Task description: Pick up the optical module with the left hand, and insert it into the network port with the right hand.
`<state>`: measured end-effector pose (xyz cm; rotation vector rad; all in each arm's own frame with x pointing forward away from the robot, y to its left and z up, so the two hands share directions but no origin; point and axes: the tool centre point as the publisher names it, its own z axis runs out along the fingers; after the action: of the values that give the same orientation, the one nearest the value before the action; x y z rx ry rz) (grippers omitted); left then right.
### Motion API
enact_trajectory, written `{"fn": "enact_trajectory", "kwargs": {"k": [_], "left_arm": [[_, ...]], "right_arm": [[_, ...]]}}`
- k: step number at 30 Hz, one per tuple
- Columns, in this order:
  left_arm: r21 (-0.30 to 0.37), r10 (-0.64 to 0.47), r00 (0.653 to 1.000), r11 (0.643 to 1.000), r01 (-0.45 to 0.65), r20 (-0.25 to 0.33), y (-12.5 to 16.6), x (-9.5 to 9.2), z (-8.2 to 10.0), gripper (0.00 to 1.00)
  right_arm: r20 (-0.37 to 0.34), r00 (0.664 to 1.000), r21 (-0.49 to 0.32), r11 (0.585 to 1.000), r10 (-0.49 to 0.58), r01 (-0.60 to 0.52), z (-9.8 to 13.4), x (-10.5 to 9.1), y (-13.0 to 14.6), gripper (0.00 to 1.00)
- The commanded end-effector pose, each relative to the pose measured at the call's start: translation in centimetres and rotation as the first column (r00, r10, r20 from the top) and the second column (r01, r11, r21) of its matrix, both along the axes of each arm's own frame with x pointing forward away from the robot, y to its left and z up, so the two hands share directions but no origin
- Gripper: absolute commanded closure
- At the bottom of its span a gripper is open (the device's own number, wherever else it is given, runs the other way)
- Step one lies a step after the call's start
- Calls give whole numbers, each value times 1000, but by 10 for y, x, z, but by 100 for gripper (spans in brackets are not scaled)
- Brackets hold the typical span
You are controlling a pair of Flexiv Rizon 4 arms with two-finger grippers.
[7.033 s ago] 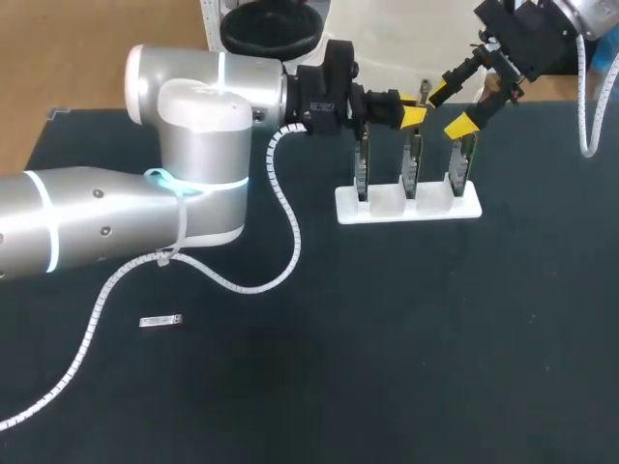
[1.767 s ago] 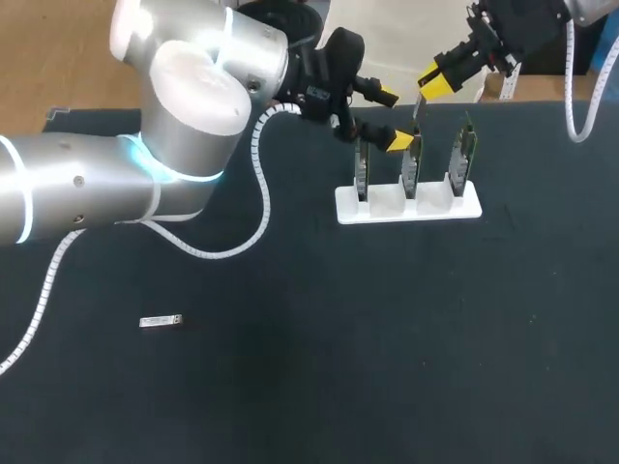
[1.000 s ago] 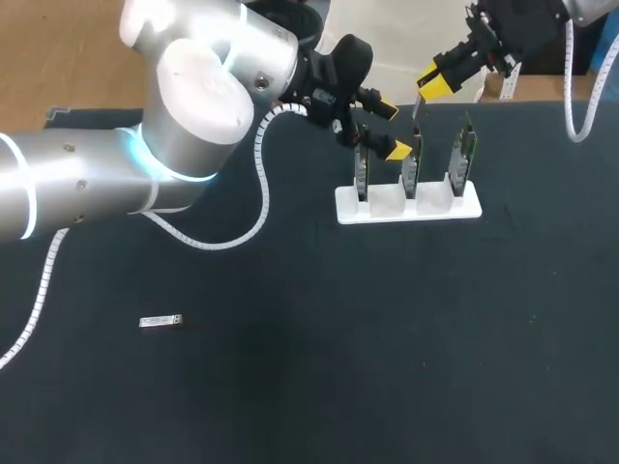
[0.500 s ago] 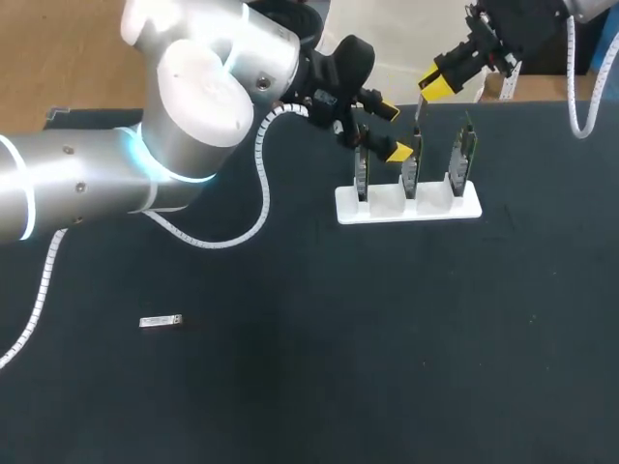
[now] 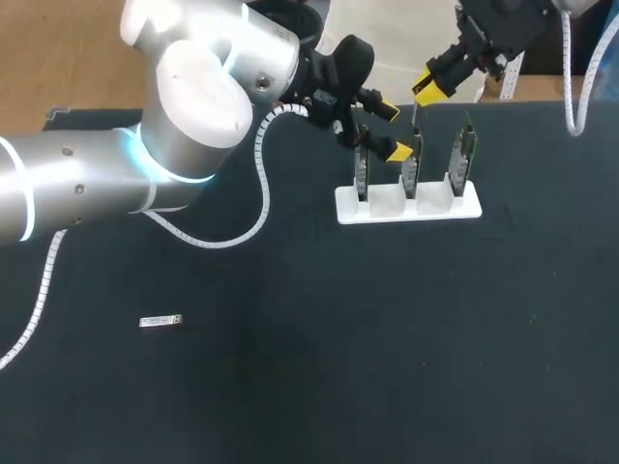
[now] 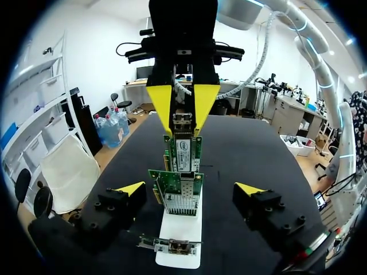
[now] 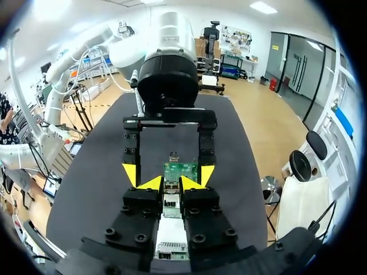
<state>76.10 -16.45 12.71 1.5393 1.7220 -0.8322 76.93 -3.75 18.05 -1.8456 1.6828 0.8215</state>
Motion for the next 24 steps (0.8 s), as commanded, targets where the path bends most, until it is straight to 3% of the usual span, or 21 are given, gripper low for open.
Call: {"fn": "enact_trajectory", "kwargs": {"k": [1,24], "left_arm": [[5,-1,1000,1000,1,-2,0,1,1,0],[5,-1,1000,1000,1,-2,0,1,1,0]], "right_arm": [[12,1000,-9,1000,-12,12,-1,-6,1,100],[11,1000,-28,999,-28,28,-7,1,-4,100]]}}
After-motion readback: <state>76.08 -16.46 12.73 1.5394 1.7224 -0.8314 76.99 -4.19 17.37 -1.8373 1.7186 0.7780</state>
